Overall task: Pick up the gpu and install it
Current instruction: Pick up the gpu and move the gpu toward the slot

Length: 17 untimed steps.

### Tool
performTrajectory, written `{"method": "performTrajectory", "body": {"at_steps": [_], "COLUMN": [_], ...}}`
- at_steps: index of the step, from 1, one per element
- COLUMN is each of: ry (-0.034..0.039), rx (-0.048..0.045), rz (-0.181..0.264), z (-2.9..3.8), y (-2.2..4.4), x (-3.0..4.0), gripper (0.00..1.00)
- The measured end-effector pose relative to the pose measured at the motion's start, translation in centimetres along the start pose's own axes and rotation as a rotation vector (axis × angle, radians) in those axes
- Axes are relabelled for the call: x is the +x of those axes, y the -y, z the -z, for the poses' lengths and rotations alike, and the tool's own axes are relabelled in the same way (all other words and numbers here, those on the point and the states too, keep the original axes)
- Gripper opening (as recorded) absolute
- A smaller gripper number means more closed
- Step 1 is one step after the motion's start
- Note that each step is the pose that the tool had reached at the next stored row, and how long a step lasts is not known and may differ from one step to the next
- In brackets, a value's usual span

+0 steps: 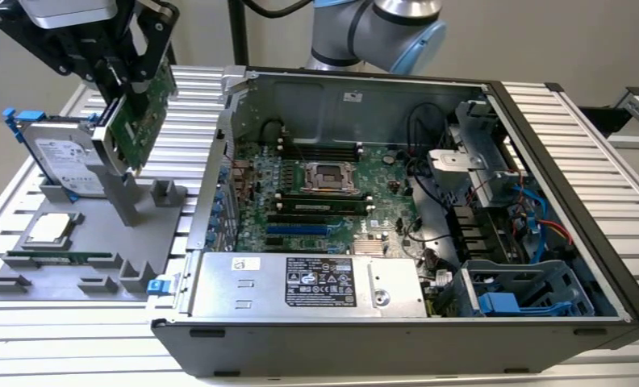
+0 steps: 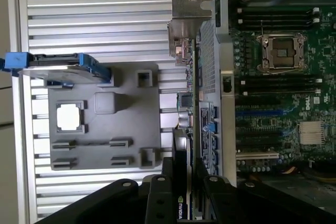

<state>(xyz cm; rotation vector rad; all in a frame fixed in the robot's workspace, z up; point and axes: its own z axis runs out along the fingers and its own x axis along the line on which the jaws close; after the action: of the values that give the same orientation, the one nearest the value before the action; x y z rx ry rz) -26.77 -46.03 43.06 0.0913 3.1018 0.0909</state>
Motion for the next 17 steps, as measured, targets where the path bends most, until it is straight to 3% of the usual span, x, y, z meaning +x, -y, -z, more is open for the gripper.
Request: {"method": "performTrajectory", "body": {"at_steps": [17], "ry": [0.0], "rx": [0.0], "rz": [0.0], "z": [-0.06], "y": [-0.09], "x": [-1.5], "gripper": [0.0]}}
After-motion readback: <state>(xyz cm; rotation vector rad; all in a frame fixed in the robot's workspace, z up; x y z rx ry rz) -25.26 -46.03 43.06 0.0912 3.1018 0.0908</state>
